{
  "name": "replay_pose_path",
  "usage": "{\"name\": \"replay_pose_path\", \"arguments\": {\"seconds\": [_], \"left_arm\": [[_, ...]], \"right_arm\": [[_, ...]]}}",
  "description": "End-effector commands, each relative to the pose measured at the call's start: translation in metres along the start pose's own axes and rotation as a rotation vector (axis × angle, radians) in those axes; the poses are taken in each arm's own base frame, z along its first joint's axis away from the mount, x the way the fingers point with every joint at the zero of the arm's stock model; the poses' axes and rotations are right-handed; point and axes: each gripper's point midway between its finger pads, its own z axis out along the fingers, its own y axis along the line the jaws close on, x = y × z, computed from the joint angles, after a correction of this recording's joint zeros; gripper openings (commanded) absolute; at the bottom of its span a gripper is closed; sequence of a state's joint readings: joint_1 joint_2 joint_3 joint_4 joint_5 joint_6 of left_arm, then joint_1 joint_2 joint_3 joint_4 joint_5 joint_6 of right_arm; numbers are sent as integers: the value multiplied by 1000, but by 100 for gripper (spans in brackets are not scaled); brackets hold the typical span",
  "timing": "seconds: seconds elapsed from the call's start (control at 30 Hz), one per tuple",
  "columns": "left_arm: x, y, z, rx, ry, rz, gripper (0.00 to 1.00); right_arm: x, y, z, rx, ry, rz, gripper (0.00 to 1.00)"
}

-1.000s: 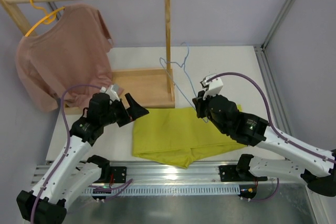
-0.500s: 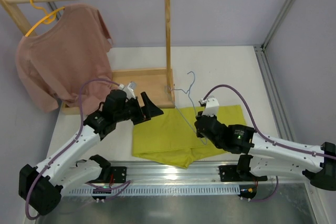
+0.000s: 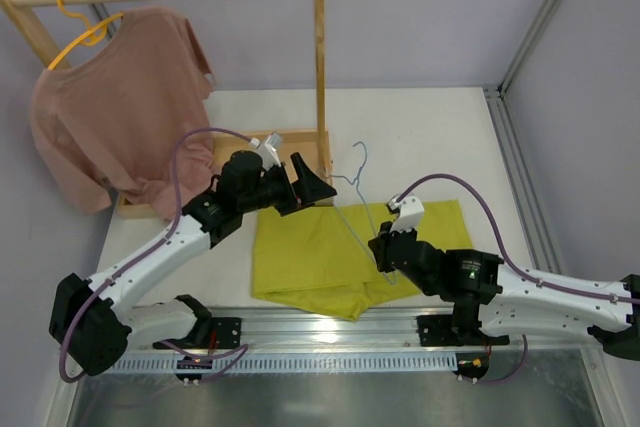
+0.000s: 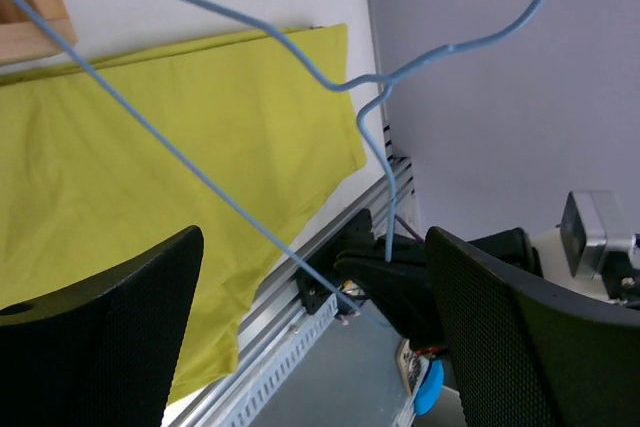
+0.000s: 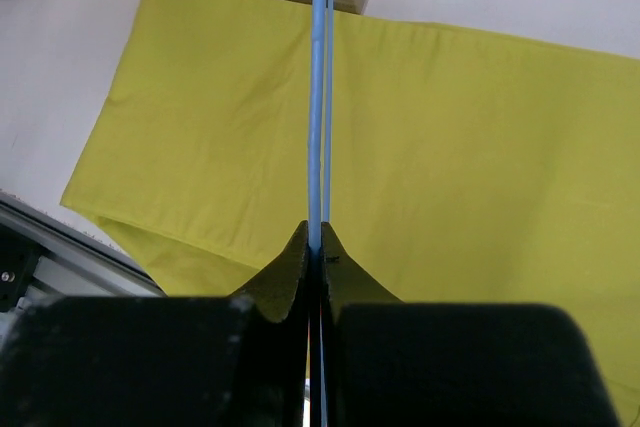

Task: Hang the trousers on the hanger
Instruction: Pass the hanger from the right arm to the left

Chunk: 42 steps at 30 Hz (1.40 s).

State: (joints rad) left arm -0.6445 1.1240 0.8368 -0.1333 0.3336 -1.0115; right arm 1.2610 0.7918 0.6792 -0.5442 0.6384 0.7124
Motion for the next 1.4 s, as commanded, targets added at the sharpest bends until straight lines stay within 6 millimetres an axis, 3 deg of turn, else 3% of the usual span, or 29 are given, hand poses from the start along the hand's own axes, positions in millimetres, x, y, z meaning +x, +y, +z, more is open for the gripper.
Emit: {"name": "replay_pose_path", "arguments": {"seconds": [0.0,0.27,0.47,0.7,0.93,1.03,1.1,1.17,1.2,1.3,1.33,1.37], "left_arm": [[-23,-45,4,117,-49,-9,91],[-17,-18,36,21,-31,-261,91],[-23,-9,56,-9,-54,-370,84],[-27,-12,65,1,-56,-402,54],[-28,-10,69,-7,-56,-420,46],[-27,-8,69,-14,-58,-427,30],[-27,-8,67,-17,-62,-426,15],[-28,-10,66,-14,-65,-423,0],[-28,-11,65,-15,-63,-423,0],[-30,-14,63,-7,-69,-431,0],[-29,-16,63,-6,-70,-434,0],[-28,-16,63,-8,-70,-435,0]], "right_arm": [[-14,11,0,-40,-60,6,4],[-21,21,-3,-57,-111,-1,4],[-16,28,-5,-69,-117,-41,4],[-10,32,-6,-84,-104,-51,4],[-3,33,-3,-87,-91,-58,4],[0,34,-2,-88,-83,-58,4],[-1,35,-3,-91,-80,-57,5],[-2,33,-6,-88,-74,-53,9],[-9,36,-10,-98,-84,-39,18],[-19,39,-15,-102,-92,-49,30],[-21,40,-15,-99,-94,-59,41],[-27,41,-17,-95,-101,-60,44]]}}
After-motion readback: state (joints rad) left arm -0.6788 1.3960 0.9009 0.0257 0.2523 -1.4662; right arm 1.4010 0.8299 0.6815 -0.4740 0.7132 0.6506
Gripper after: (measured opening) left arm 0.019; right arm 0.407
